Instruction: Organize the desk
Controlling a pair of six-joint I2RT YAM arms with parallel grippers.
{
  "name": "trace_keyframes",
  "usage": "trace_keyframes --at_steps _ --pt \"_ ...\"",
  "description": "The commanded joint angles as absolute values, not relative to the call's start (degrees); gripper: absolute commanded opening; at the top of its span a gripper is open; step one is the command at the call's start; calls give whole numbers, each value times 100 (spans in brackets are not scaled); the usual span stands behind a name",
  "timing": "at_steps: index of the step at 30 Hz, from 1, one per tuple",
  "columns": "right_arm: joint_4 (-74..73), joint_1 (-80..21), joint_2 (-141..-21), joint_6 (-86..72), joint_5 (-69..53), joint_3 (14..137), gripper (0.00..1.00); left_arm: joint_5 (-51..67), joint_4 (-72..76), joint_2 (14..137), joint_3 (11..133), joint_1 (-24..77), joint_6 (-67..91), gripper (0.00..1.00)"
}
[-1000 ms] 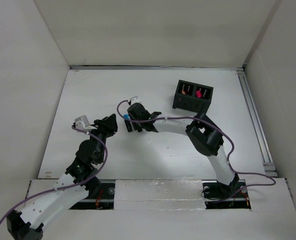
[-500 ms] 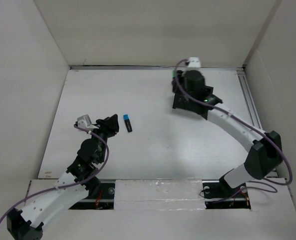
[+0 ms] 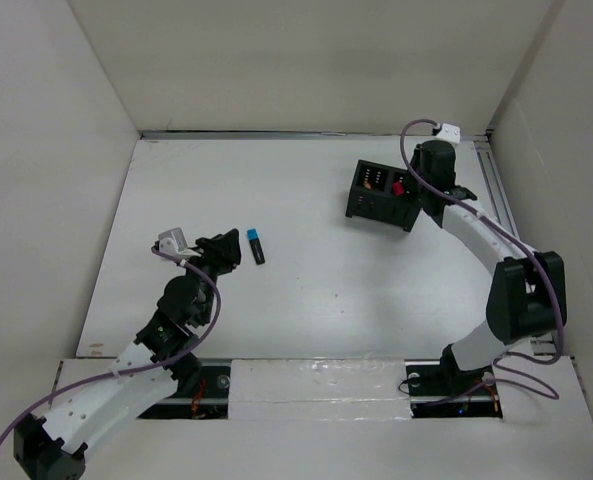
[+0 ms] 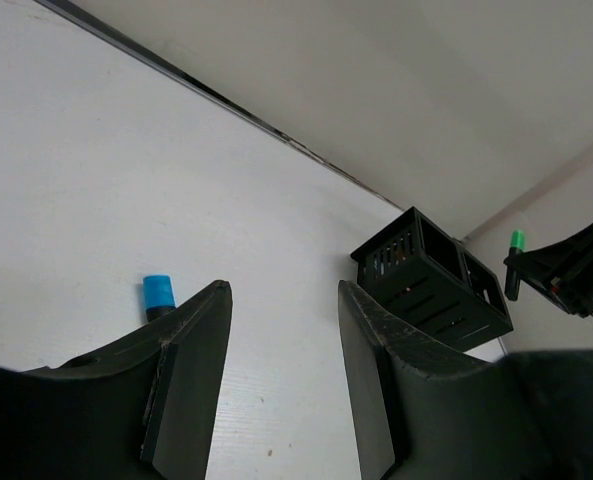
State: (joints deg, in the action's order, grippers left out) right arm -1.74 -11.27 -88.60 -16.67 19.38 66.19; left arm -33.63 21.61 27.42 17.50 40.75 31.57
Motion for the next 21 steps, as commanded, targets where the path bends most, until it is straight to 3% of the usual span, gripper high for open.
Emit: trace_keyframes --at_steps 1,13,21 --pt "132 -1099 -9114 -1643 1916 6952 21 -3322 2426 2707 1740 4052 3085 43" --pt "176 -1634 -9519 -1556 2768 7049 28 -3313 2443 2733 1731 4052 3085 43" --pt "404 -1872 -8923 -1801 3147 6452 64 -3322 2478 2768 1723 4052 3076 43"
